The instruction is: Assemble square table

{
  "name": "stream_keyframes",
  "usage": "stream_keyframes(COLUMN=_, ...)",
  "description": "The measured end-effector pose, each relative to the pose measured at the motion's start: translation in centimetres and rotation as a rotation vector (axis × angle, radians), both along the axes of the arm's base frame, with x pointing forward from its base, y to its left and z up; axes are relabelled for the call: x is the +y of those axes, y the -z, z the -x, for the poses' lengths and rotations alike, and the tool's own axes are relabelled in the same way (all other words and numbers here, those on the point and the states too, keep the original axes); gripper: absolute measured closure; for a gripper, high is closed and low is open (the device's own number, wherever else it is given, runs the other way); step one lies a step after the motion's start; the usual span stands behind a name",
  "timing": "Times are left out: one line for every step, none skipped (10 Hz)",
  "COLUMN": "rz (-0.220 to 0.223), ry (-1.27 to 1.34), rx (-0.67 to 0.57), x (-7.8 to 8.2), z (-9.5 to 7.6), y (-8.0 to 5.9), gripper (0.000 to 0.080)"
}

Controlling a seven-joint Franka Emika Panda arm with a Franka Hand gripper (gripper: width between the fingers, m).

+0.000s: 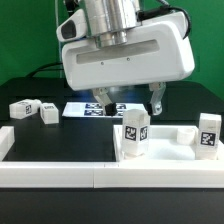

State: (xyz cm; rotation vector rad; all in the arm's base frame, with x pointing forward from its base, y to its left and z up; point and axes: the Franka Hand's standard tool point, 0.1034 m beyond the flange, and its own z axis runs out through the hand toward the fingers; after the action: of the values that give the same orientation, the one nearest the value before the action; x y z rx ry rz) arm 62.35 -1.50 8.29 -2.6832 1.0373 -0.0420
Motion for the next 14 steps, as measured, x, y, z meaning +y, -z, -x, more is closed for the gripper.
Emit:
stream_keyframes(rz=0.003, ry=0.025, rx=0.011, x=0.7, z=0.0, y=0.5, gripper=0.0150)
stream_keyframes(rz=0.015, ry=0.028, rx=0.026, x=1.9, z=-0.1, y=0.8, gripper=0.0150)
stream_keyframes(rz=0.022, ry=0.017, rx=0.026, x=2.3, z=-0.3, y=1.0, gripper=0.0150)
stream_keyframes(rz=0.028, ry=0.009, rx=0.028, x=2.3, z=-0.3, y=1.1, gripper=0.0150)
stream_keyframes(rz=0.028, ry=0.010, rx=0.028, x=2.2, z=-0.3, y=1.1, gripper=0.0150)
stream_keyframes(rz=0.028, ry=0.011, rx=0.028, x=2.2, z=-0.3, y=1.1, gripper=0.0277)
stream_keyframes(rz=0.026, ry=0.032, rx=0.033, x=2.2, z=-0.3, y=1.1, gripper=0.0414)
stream_keyframes(rz=0.030, ry=0.032, rx=0.037, x=1.9, z=-0.1, y=1.3, gripper=0.0414)
stream_keyframes(rz=0.023, ry=0.100, rx=0.053, x=1.8, z=-0.1, y=1.3, gripper=0.0502)
stream_keyframes(rz=0.014, ry=0.186, rx=0.072, x=1.8, z=-0.1, y=1.3, gripper=0.0503)
stream_keyframes(rz=0.007, ry=0.248, rx=0.086, x=1.8, z=-0.1, y=1.3, gripper=0.0503)
stream_keyframes(rz=0.001, ry=0.299, rx=0.097, x=1.9, z=-0.1, y=1.3, gripper=0.0503)
stream_keyframes(rz=-0.023, ry=0.521, rx=0.143, x=2.1, z=-0.1, y=1.3, gripper=0.0503)
stream_keyframes(rz=-0.040, ry=0.724, rx=0.167, x=2.7, z=-0.1, y=1.4, gripper=0.0505)
